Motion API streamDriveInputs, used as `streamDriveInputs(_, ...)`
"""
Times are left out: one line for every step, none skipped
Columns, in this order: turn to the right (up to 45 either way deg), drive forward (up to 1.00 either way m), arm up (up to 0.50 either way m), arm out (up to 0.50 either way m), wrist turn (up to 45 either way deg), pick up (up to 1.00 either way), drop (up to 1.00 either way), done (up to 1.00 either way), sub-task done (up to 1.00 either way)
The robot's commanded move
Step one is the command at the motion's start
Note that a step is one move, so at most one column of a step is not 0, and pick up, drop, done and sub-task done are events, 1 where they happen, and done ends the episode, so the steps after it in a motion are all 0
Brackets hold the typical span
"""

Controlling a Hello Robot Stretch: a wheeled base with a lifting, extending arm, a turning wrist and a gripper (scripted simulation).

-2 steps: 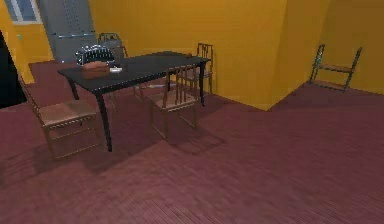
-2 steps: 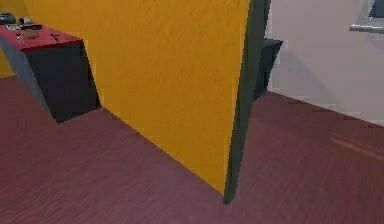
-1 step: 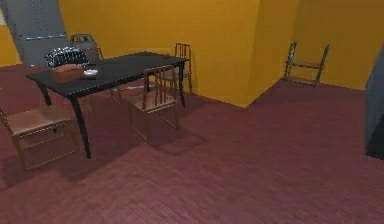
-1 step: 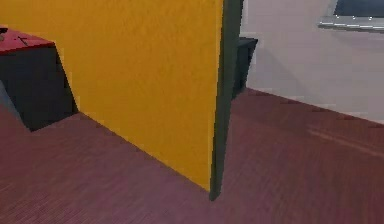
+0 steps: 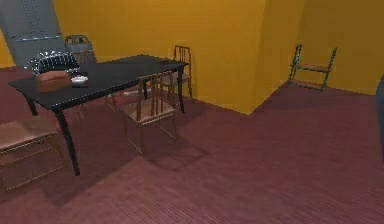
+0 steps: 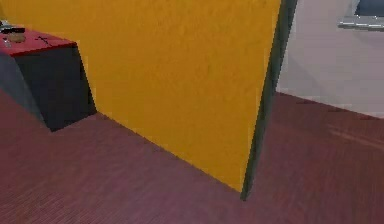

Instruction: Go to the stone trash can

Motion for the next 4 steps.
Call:
streamDriveInputs(-45.0, 0.00, 0.00, 0.00, 0.0, 0.00, 0.00, 0.00, 0.00)
streamDriveInputs(-21.0, 0.00, 0.00, 0.00, 0.0, 0.00, 0.00, 0.00, 0.00)
streamDriveInputs(0.0, 1.00, 0.00, 0.00, 0.0, 0.00, 0.00, 0.00, 0.00)
streamDriveInputs(0.0, 0.90, 0.00, 0.00, 0.0, 0.00, 0.00, 0.00, 0.00)
